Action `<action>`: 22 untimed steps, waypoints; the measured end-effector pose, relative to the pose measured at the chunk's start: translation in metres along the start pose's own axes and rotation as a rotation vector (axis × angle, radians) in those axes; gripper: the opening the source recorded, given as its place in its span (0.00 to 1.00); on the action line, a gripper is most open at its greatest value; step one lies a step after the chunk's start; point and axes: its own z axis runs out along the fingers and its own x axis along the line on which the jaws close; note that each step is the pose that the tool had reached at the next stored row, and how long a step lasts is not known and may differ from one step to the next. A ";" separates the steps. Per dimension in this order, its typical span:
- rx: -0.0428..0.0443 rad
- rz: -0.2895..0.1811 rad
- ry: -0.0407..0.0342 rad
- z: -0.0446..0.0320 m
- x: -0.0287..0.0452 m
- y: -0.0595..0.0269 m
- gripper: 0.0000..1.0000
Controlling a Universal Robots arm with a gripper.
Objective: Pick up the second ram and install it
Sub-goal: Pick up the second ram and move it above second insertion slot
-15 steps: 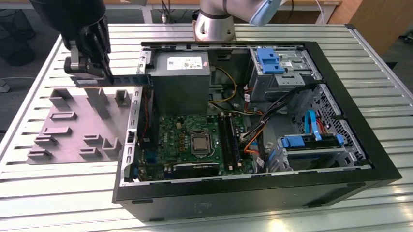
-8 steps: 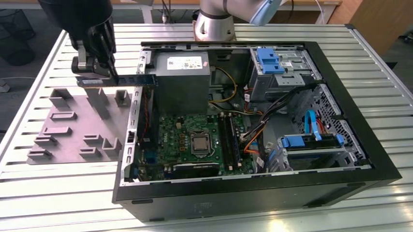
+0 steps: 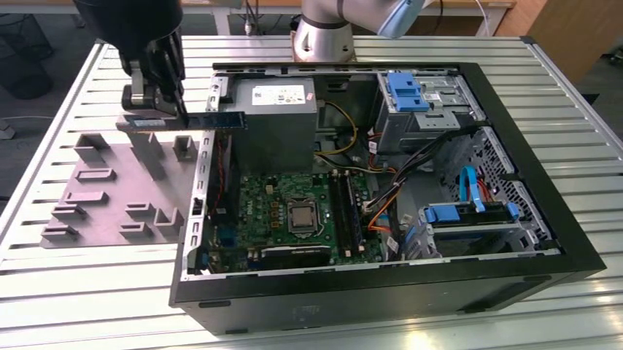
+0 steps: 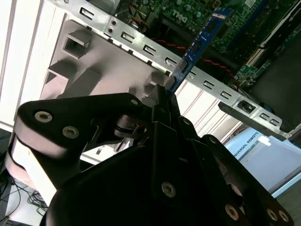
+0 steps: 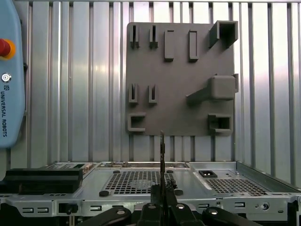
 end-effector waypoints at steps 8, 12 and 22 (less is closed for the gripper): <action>0.0000 0.000 0.0000 -0.0002 -0.0002 -0.0123 0.14; 0.0000 0.000 0.0000 -0.0002 -0.0002 -0.0156 0.14; 0.0000 0.000 0.0001 -0.0003 -0.0003 -0.0166 0.14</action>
